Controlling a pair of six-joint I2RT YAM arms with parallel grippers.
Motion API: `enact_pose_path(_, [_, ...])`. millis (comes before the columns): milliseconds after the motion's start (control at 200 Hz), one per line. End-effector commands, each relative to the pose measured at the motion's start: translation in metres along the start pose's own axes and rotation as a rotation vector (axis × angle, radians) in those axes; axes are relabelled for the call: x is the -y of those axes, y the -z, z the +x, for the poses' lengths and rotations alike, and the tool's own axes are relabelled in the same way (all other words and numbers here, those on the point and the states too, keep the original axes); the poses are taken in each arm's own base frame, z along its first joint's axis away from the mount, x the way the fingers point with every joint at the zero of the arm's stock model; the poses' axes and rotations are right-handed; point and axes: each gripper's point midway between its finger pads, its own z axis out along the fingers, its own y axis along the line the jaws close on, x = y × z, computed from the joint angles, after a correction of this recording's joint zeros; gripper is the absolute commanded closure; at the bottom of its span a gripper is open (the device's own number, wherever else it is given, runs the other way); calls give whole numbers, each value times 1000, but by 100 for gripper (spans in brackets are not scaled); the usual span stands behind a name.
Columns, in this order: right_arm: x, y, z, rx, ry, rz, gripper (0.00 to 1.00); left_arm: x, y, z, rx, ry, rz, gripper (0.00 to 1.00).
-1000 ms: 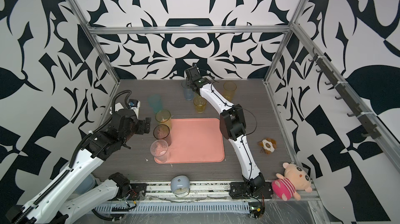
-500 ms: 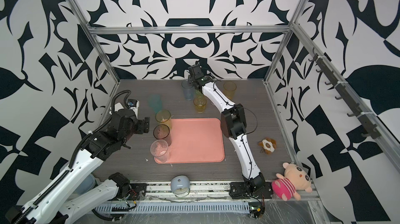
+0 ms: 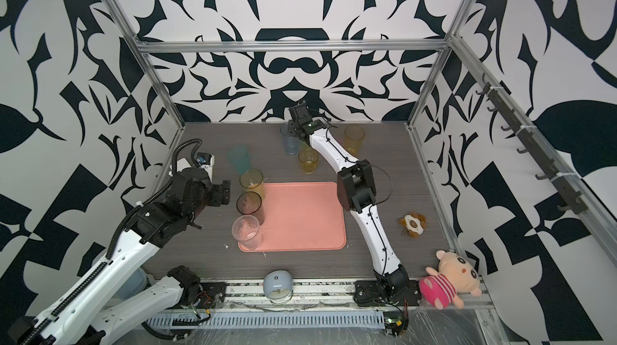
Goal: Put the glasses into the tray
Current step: 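Lower the right gripper around the blue glass and close it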
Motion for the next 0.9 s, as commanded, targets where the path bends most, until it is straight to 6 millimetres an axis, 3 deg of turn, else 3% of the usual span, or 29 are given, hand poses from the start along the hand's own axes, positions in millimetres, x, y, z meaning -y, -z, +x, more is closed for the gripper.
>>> enact_pose_path(0, [-12,18,-26,52,-28,-48,58,-2,1,-1,10,11,-6,9])
enact_pose_path(895, [-12,17,-20,14,-71,-71,79,-2,4,-2,22,13,6,9])
